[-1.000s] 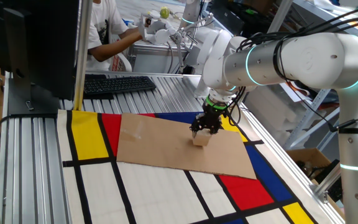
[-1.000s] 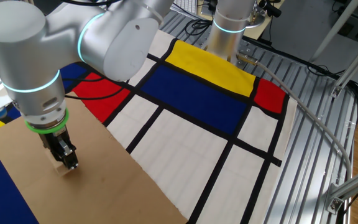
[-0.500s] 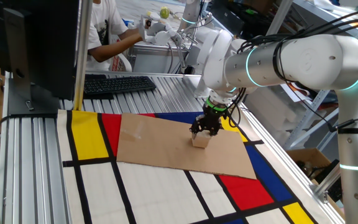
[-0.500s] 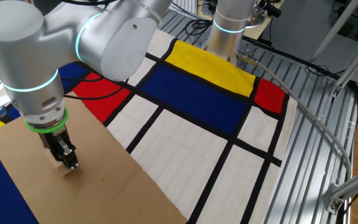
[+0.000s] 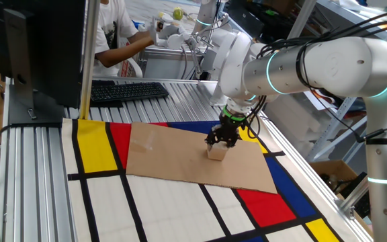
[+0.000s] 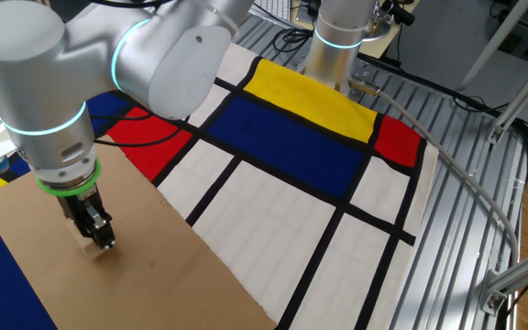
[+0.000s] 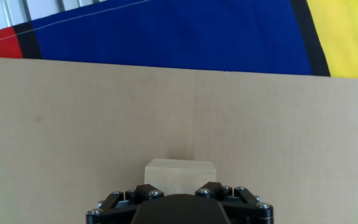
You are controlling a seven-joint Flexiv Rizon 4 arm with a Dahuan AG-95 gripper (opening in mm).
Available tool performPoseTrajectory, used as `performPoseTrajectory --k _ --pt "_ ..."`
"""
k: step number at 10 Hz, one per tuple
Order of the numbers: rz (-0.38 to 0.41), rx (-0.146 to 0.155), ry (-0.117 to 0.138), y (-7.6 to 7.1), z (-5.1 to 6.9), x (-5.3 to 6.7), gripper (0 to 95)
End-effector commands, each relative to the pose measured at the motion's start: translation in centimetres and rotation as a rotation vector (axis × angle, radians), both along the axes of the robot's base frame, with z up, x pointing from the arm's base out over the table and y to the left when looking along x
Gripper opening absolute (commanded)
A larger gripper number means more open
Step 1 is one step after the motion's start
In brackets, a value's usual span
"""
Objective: Grab the block and place it at the designated location
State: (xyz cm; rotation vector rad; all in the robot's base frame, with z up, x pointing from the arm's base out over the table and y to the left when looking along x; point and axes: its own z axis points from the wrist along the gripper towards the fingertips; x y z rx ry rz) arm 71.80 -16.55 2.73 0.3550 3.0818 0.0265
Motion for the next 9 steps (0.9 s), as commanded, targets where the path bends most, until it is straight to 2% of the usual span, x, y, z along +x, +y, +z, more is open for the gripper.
performPoseTrajectory --k 1,2,3,4,5,6,7,9 --pt "-0.001 0.003 -0.001 0.05 -0.03 -0.09 0.0" --pt "0.004 0.005 -0.001 0.05 -0.03 -0.09 0.0" --pt "-0.006 0.004 0.001 0.05 -0.03 -0.08 19.0" --pt "-0.022 0.003 0.005 0.05 -0.03 -0.08 38.0" --pt "-0.036 0.001 0.009 0.05 -0.04 -0.09 76.0" --pt "-0.036 0.002 0.012 0.05 -0.04 -0.09 76.0" --pt "-0.036 0.002 0.012 0.05 -0.04 -0.09 95.0" --pt "-0.032 0.002 0.012 0.05 -0.04 -0.08 95.0"
